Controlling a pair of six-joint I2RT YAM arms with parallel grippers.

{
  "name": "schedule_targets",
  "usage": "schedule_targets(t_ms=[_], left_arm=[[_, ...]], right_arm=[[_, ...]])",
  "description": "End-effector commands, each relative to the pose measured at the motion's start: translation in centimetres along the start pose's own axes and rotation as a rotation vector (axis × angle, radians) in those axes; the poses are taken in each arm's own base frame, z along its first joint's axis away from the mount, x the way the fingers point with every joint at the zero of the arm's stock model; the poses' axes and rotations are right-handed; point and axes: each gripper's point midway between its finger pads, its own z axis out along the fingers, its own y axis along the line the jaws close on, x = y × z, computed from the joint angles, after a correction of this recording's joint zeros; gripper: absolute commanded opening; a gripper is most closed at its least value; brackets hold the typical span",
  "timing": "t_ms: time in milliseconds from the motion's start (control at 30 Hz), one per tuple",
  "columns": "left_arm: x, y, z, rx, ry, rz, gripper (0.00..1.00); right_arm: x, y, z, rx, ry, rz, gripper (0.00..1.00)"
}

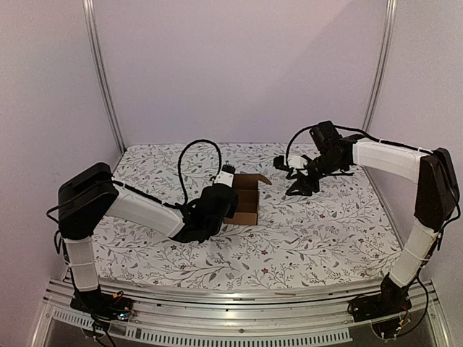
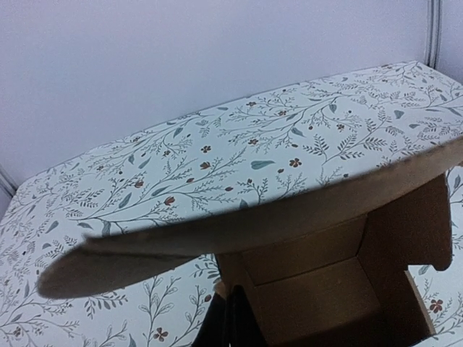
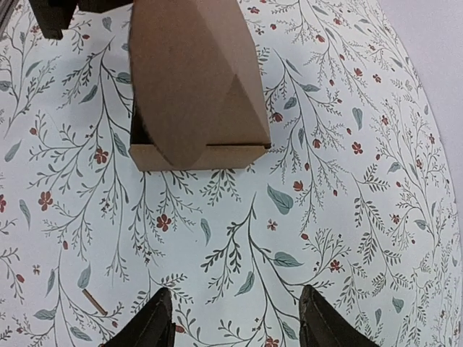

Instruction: Fold the paper box

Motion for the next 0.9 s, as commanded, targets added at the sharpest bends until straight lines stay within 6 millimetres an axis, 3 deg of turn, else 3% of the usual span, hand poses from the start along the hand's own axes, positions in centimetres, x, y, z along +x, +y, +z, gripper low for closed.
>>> schedule_targets(t_ms=[0, 67, 267, 700, 867], left_arm=[[1.9, 0.6, -0.2, 0.025, 0.024, 0.078, 0.0], [1.8, 0.7, -0.3, 0.018, 0.023, 0.079, 0.0], [1.9, 0.5, -0.3, 0.012, 0.019, 0.086, 0.0], [1.8, 0.8, -0.8, 0.006, -0.002, 0.073, 0.0], [1.8, 1.0, -1.0, 0.004, -0.008, 0.068, 0.0]], right_arm=[[-6.3, -0.1, -3.6, -0.042, -0.169, -0.005, 0.64], [-8.6, 0.8, -3.9, -0.043, -0.187, -0.03, 0.71], [-13.4, 3.0, -3.6, -0.002, -0.18, -0.133, 0.72], [-13.1, 3.0, 2.0, 0.034, -0.036, -0.162, 0.52], [-13.1, 3.8, 2.5, 0.021, -0.031, -0.178, 0.28]])
